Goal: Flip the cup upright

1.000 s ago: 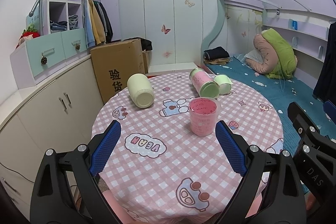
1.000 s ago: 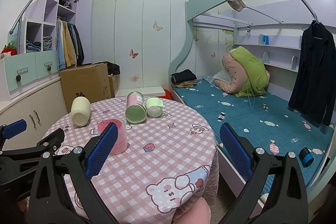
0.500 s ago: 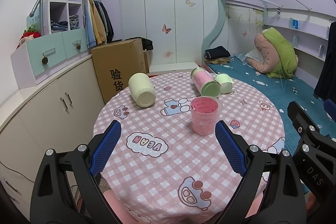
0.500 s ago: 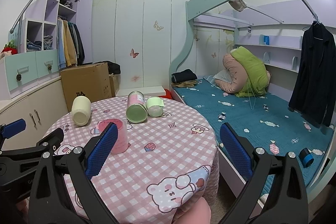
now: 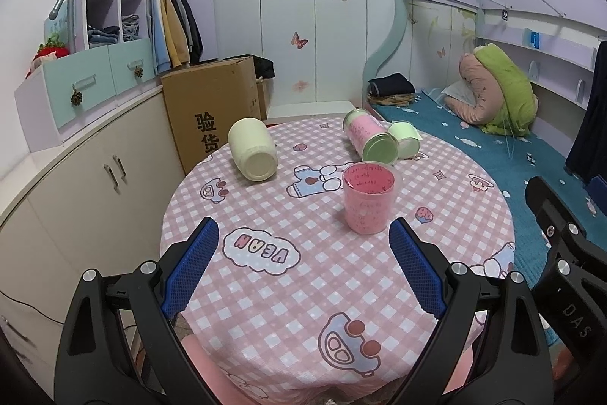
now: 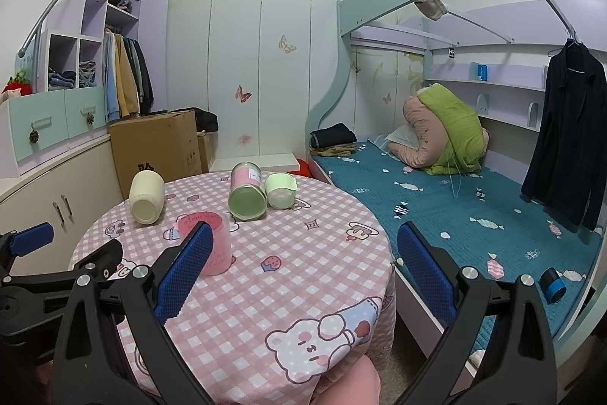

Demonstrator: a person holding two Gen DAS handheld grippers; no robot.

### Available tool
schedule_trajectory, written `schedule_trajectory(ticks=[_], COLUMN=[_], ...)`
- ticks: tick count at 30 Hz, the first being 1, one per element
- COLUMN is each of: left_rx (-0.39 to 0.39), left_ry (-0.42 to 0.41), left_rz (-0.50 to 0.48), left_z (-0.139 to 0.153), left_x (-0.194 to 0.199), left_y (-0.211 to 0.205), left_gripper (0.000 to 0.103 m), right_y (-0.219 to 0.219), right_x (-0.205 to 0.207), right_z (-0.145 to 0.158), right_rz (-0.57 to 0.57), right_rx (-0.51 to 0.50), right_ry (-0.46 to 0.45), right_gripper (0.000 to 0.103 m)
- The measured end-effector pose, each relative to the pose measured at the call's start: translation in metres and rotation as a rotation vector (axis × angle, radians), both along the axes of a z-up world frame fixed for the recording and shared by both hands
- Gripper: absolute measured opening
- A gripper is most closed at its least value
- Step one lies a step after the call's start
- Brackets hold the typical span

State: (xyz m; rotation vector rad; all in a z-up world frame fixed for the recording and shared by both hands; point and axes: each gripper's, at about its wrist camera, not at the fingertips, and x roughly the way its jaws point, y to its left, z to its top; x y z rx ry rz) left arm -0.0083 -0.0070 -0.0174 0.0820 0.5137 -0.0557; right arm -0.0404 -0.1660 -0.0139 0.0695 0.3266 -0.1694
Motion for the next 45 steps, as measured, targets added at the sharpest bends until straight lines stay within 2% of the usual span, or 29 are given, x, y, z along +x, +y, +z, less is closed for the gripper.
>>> schedule_trajectory(ticks=[18, 23, 29, 45], left_rx=[0.003, 0.031, -0.011, -0.003], left_ry=[-0.008, -0.049, -0.015, -0.008], left_rz=[0.002, 0.019, 0.012, 0.016], left_z=[0.0022, 0.0073, 0.0083, 0.0065], left_x=[-0.003, -0.0088, -0.0079, -0.0044], left_y=[0.0019, 0.0003, 0.0018, 0.0022], left_gripper=[0.092, 0.092, 0.092, 0.092], right_y=[0.0004, 0.0007, 0.0008, 0.0023], right_x=[-0.0003, -0.0008, -0.0019, 0.0022], right_z=[-0.0009, -0.0024, -0.0037, -0.0044], right_rz=[-0.001, 0.0, -0.001, 0.0], right_rx=[-0.003, -0.004, -0.005, -0.015], right_ry=[0.005, 0.01, 0.011, 0.019], right_gripper=[0.094, 0.094, 0.094, 0.094])
